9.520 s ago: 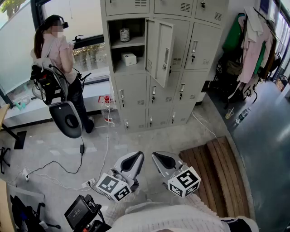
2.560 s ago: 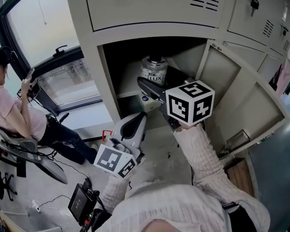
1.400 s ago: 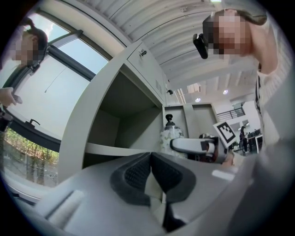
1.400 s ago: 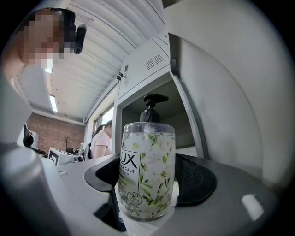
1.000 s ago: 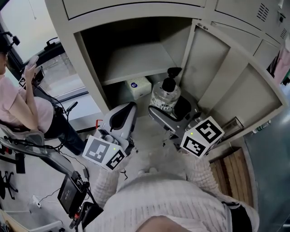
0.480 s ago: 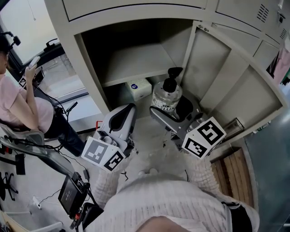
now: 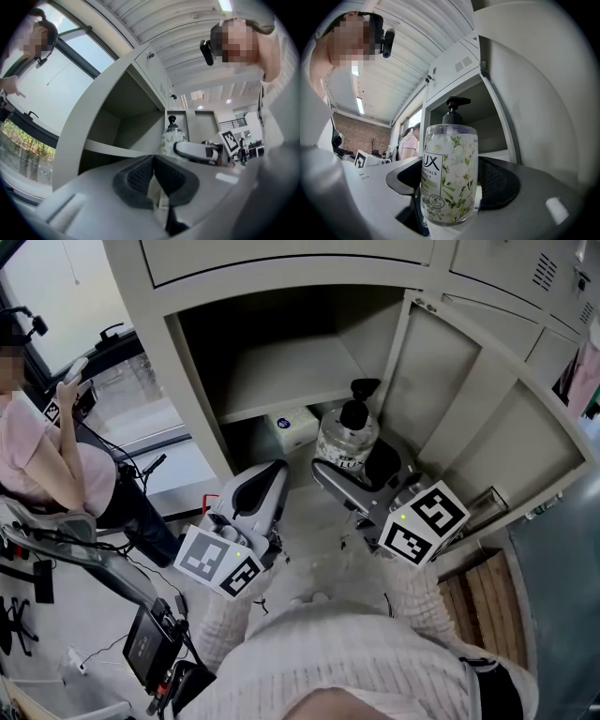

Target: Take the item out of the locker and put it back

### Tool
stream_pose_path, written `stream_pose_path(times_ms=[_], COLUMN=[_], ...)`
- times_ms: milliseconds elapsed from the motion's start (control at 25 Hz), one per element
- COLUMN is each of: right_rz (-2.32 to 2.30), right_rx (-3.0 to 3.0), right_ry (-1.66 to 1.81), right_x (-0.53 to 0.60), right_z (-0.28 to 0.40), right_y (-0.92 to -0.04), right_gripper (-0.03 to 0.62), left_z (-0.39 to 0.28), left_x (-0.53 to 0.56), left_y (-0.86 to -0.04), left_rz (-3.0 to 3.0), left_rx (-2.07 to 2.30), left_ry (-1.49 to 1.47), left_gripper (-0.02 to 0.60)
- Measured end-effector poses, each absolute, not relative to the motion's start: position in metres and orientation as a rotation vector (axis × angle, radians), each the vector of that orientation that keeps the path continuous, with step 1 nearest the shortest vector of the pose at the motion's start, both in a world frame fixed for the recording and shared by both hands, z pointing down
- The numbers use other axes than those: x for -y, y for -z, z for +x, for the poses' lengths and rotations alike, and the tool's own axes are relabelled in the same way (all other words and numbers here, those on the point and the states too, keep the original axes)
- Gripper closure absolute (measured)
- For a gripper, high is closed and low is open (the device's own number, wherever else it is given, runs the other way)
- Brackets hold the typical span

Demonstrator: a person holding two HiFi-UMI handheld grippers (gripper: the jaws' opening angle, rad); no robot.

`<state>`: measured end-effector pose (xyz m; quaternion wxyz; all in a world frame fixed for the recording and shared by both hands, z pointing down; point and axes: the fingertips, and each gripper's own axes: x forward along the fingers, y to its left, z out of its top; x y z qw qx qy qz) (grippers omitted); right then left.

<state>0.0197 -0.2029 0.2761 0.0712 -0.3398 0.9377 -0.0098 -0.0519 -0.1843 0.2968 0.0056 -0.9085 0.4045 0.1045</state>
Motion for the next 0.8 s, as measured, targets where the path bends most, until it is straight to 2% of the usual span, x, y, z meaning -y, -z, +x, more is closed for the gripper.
stream_pose_path(times_ms=[800], right_rz=[-1.009], right_rx=[-2.852], right_ry=[0.100], right_x=[0.242], right_z=[-0.010], right_y=[-0.256], right_gripper=[0.233], left_z=[-0.062], left_x=[0.199], left_y=[-0.287], left_rz=[-2.818], left_rx=[-1.264], left_ry=[-0.329], left_gripper=[0.574])
